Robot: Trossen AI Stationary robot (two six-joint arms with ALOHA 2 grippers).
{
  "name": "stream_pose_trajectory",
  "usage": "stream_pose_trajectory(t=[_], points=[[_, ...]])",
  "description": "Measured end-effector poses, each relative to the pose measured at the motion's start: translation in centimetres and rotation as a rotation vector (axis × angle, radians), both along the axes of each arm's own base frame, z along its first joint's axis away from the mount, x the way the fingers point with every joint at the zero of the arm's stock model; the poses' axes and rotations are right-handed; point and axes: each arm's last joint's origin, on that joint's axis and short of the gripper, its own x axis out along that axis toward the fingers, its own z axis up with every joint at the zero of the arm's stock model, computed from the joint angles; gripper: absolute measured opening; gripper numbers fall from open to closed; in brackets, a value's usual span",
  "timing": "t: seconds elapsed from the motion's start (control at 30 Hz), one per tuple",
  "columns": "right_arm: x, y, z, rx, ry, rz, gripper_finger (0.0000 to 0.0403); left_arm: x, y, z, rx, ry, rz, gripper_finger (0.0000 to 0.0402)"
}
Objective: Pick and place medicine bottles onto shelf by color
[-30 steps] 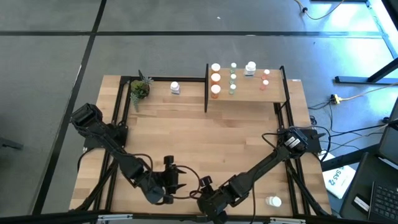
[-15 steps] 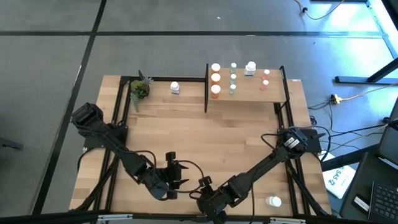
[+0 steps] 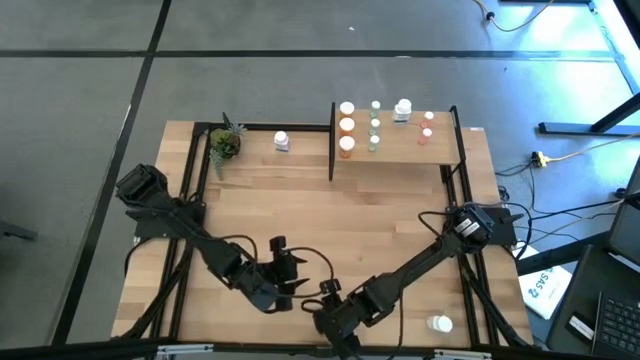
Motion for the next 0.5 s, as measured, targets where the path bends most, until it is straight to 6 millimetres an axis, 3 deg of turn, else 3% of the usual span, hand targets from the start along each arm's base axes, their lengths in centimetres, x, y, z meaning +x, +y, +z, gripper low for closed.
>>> stream_pose_trajectory(t=[0.13, 0.37, 0.5], points=[[-0.1, 0.1, 0.0, -0.008, -0.004, 0.010, 0.0220, 0.3, 0.4, 0.0, 0.000, 0.000, 0.015, 0.0206], [0.0, -0.1, 0.0, -0.035, -0.019, -0.011, 0.0295, 0.6, 1.0, 0.0, -0.001, 0.000, 0.034, 0.0206], [-0.3, -0.2, -0.2, -0.016, 0.031, -0.079, 0.0306, 0.8, 1.3, 0.0, 0.000, 0.000, 0.044, 0.0206]])
